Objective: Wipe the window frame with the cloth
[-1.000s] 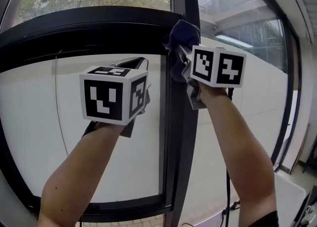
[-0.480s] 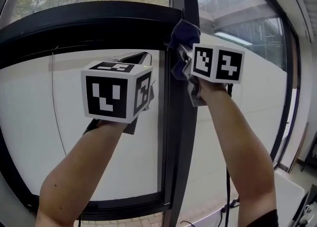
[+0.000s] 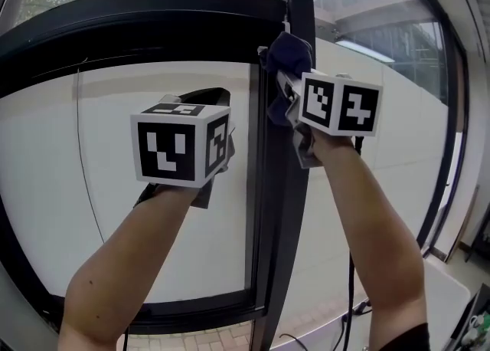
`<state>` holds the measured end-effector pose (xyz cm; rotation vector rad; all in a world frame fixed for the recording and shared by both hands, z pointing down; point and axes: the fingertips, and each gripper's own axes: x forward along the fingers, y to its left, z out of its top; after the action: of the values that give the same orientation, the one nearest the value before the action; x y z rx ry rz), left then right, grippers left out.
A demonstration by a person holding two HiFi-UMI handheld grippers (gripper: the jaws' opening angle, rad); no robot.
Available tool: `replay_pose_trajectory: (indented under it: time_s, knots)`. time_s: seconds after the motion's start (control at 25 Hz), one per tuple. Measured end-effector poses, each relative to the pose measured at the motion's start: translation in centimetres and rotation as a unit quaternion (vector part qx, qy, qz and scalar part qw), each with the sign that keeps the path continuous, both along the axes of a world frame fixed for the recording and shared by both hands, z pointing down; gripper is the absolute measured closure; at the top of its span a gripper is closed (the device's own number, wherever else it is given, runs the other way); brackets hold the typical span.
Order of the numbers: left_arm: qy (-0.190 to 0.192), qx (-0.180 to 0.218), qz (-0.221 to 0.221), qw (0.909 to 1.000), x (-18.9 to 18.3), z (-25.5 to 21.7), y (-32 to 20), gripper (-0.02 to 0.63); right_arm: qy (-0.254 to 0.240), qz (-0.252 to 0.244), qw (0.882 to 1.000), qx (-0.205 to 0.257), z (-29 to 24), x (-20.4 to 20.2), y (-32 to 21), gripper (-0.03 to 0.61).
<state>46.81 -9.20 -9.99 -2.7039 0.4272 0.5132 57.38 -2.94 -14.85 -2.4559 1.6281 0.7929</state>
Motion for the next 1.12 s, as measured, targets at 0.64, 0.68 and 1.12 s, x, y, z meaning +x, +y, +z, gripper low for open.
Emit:
replay_pose_trajectory:
  time_s: [0.64, 0.68, 1.12]
  knots:
    - [-0.037, -0.018, 0.023, 0.9989, 0.5, 7.5, -0.3, 0.62, -0.039, -0.017, 0.999, -0.025, 8.3, 0.8, -0.3, 0.457]
    - [-0.039, -0.021, 0.023, 0.9987, 0.5, 8.1, -0.4, 0.62, -0.038, -0.014, 0.999, -0.026, 8.8, 0.7, -0.4, 0.457]
    - [-0.067, -0.055, 0.034, 0.9957, 1.3, 15.2, -1.9, 0.62, -0.04, -0.012, 0.999, -0.032, 13.1, 0.9, -0.9, 0.456]
